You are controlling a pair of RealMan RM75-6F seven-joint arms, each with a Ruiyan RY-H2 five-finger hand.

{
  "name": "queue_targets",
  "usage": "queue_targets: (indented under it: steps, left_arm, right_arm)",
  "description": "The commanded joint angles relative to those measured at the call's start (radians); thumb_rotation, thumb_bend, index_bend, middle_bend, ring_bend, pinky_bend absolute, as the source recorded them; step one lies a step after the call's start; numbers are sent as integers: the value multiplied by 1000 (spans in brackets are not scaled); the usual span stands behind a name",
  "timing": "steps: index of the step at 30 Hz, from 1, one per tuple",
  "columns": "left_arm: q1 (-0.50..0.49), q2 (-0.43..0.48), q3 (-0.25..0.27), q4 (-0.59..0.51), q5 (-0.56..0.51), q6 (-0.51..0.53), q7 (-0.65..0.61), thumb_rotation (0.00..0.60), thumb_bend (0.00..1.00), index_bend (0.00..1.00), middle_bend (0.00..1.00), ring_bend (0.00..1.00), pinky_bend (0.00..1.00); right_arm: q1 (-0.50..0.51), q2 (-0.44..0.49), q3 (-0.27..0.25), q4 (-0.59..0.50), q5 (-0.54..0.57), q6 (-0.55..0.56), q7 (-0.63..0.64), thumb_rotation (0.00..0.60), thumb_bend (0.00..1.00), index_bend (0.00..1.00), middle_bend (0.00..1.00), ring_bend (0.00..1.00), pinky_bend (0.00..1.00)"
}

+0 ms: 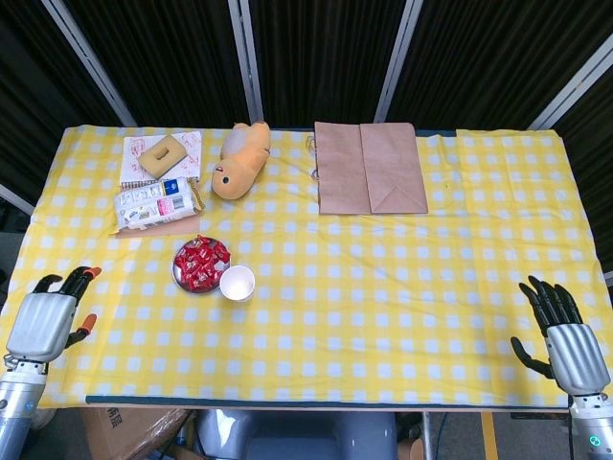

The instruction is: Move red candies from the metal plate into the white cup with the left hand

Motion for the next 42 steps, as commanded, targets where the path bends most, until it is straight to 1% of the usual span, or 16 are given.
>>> queue_targets:
  steps: [1, 3, 5, 7, 10, 13, 18, 20, 24, 30, 35, 42]
  left_arm:
    - [-8, -7, -3, 3, -2, -5, 0, 600, 346, 161, 204, 873, 811]
    - [-14, -8, -6, 4, -8, -12, 1, 600, 324, 172, 217, 927, 877]
    - [-21, -7, -8, -1, -15, -24, 8, 600, 292, 169, 221, 963, 911]
    - [-33, -3, -11, -9, -23, -40, 18, 600, 274, 165, 215, 971, 918]
    - [-63, 1, -25, -23, -35, -73, 37, 600, 271, 176, 234, 977, 924]
    - [-104, 3, -44, -45, -70, -132, 58, 600, 271, 211, 234, 979, 925]
    - [-176, 0, -72, -65, -148, -237, 110, 600, 271, 214, 210, 980, 925]
    - [-214, -14, -84, -59, -199, -286, 152, 600, 271, 205, 193, 980, 925]
    - [-272, -58, -98, -34, -295, -345, 230, 600, 271, 178, 173, 980, 925]
    - [-346, -131, -115, 7, -427, -386, 316, 600, 271, 157, 147, 980, 925]
    - [-414, -190, -115, 47, -523, -423, 386, 600, 271, 101, 104, 980, 925]
    - [-492, -260, -115, 99, -635, -444, 442, 600, 270, 87, 103, 980, 925]
  right_arm:
    - [0, 0, 0, 0, -1, 0, 1, 600, 423, 0, 0, 0, 0]
    - [0, 1, 0, 0, -1, 0, 3, 600, 423, 0, 0, 0, 0]
    - [1, 2, 0, -1, -1, -1, 4, 600, 423, 0, 0, 0, 0]
    - [1, 3, -1, -3, 0, -2, 5, 600, 423, 0, 0, 0, 0]
    - [1, 3, -1, -3, 1, -5, 5, 600, 424, 0, 0, 0, 0]
    - [2, 3, 0, -6, 1, -5, 4, 600, 424, 0, 0, 0, 0]
    - [2, 5, 0, -10, 3, -8, 8, 600, 424, 0, 0, 0, 0]
    - [2, 6, 1, -10, 4, -8, 12, 600, 424, 0, 0, 0, 0]
    - [2, 10, 1, -10, 5, -8, 27, 600, 423, 0, 0, 0, 0]
    - [4, 14, -2, -12, 1, -9, 43, 600, 424, 0, 0, 0, 0]
    - [5, 17, -3, -14, -1, -10, 53, 600, 424, 0, 0, 0, 0]
    - [5, 22, -1, -16, 2, -10, 73, 600, 424, 0, 0, 0, 0]
